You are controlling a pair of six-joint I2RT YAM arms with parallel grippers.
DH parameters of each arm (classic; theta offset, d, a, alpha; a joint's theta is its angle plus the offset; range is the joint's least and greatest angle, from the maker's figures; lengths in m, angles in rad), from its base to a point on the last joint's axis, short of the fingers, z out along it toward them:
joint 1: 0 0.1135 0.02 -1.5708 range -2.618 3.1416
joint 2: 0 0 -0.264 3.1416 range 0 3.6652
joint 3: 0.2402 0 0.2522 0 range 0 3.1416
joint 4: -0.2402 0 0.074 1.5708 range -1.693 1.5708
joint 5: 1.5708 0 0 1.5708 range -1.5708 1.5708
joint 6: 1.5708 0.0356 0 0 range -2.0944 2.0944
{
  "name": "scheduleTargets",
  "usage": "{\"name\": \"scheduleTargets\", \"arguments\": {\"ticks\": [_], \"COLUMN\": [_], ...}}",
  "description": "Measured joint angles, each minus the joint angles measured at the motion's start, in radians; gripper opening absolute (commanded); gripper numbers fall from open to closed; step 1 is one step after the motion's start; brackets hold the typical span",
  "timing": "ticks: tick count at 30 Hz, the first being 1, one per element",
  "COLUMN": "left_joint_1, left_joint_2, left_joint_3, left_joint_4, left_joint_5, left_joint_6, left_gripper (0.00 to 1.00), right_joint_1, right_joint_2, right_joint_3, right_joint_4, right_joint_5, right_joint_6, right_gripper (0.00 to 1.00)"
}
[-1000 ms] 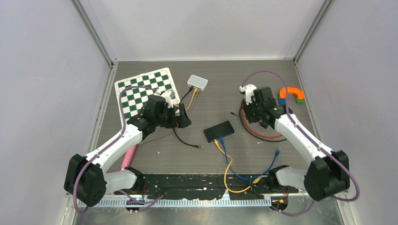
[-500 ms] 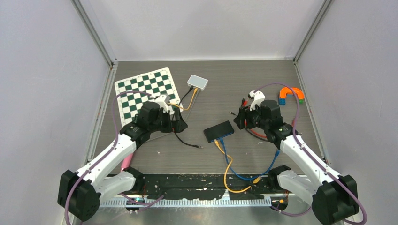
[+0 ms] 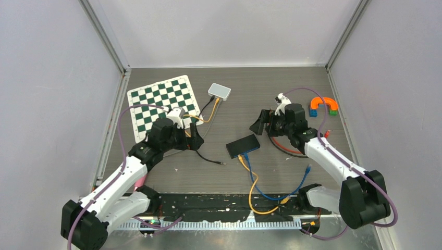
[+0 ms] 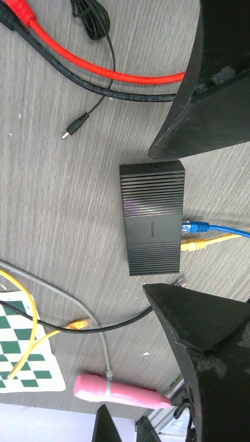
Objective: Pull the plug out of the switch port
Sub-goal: Pull the connector from the switch port.
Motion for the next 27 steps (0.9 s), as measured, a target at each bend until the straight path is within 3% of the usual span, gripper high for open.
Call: {"name": "scheduleTargets", "arguments": {"ticks": [8,14,27], "left_joint_1": [0.0,0.0,0.0], "left_joint_2": [-0.005,-0.021,-0.012], "left_joint_3": [0.0,0.0,0.0], "left_joint_4": [-0.006,-0.006,-0.006], "left_joint_5": [-0.015,-0.027,-0.029], "left_joint_6": [0.04,0.051,0.08], "left_gripper": [0.99,0.99,0.99], "right_joint_1": [-0.018,-0.063,-0.063], "right_joint_2": [-0.152,-0.046,-0.024], "right_joint_3": [0.0,-0.039,-0.053], "right_joint_4": [0.027,0.039,0.048], "right_joint_5": [0.134,0.088,0.038], "right_joint_6": [0.088,0.177,0.194], "right_gripper": [0.96,0.96,0.98]}}
